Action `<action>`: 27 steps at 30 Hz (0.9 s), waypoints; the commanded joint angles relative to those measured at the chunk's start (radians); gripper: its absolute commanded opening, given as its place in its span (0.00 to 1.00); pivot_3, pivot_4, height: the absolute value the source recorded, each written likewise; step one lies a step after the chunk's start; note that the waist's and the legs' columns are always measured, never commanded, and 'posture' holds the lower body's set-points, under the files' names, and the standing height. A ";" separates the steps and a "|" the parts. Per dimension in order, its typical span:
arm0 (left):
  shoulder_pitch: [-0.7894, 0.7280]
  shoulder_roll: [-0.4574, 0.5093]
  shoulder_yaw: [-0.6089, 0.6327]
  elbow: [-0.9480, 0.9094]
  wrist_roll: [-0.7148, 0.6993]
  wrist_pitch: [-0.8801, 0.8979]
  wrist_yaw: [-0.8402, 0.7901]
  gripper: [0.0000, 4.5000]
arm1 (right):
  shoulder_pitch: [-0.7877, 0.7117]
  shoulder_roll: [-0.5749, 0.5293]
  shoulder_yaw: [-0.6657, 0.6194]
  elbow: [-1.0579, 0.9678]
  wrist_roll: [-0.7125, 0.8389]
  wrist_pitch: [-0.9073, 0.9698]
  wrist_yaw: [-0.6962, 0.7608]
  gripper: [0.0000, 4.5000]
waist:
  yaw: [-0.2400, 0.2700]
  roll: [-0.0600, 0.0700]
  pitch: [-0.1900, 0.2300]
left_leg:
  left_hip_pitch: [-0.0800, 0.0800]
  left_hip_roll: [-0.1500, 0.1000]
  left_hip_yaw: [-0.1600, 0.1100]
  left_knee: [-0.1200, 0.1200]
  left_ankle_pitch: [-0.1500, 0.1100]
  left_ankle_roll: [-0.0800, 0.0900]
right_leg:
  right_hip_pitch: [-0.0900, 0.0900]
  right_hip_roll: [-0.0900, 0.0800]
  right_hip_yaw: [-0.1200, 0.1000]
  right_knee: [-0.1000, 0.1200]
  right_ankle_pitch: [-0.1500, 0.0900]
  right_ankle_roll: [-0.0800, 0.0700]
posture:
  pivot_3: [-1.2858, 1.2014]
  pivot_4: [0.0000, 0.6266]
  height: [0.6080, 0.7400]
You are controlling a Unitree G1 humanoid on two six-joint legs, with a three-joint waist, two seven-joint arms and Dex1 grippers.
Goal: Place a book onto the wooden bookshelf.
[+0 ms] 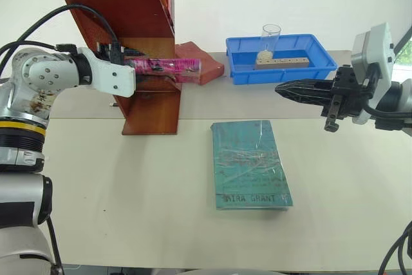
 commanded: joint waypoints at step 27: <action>0.714 0.164 0.667 -0.769 -0.675 1.117 -0.083 1.00 | -0.214 -0.019 0.169 0.303 -0.239 -0.318 0.277 0.00 | 0.003 -0.002 -0.001 | 0.004 0.005 0.007 -0.003 0.000 0.000 | -0.010 0.000 -0.002 0.001 0.000 -0.002 | 0.52 0.24 0.22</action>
